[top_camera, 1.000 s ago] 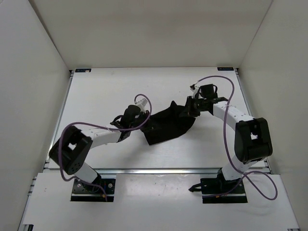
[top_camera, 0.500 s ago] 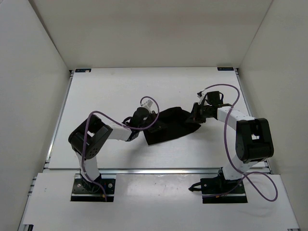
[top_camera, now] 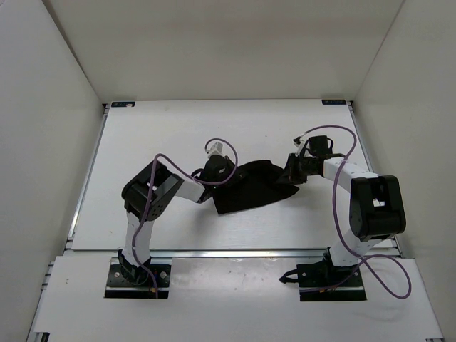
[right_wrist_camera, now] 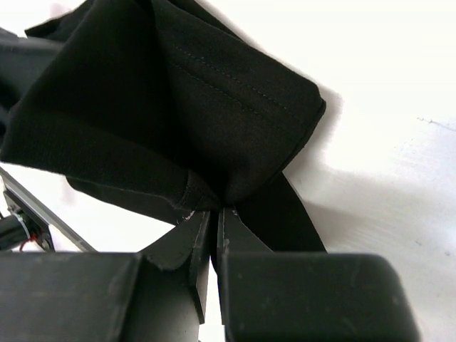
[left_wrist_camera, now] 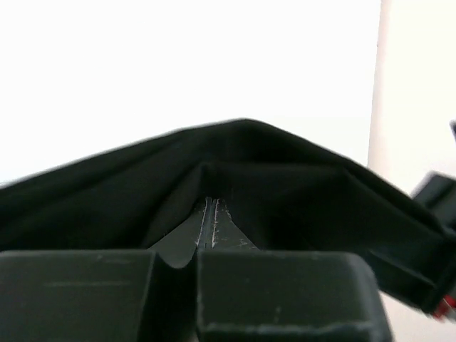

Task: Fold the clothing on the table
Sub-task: Fold the skirt

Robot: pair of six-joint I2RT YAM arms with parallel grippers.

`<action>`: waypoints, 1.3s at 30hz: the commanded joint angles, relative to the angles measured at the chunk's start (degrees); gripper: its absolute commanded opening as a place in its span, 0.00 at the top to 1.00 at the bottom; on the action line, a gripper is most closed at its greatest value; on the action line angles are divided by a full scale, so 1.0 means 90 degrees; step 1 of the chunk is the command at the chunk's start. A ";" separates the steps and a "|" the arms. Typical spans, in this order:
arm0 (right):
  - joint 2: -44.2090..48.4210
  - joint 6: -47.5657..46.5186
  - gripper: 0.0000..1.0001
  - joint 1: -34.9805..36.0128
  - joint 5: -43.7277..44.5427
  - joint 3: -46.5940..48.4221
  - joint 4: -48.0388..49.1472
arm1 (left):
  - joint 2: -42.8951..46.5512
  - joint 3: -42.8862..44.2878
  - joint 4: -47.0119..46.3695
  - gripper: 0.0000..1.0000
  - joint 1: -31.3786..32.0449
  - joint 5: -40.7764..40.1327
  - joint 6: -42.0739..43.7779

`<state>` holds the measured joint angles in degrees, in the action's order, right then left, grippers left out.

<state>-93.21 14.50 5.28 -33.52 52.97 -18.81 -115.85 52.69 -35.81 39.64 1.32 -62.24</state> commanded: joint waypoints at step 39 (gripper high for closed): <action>-0.0112 0.0165 1.00 0.2157 0.0609 0.3011 -0.2031 | 0.5047 -0.2513 0.1762 1.00 -0.1398 -0.0135 0.1164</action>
<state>-93.80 13.91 23.31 -29.17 77.80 -35.77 -77.38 34.85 -24.75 23.49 3.68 -52.14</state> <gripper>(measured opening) 0.023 0.018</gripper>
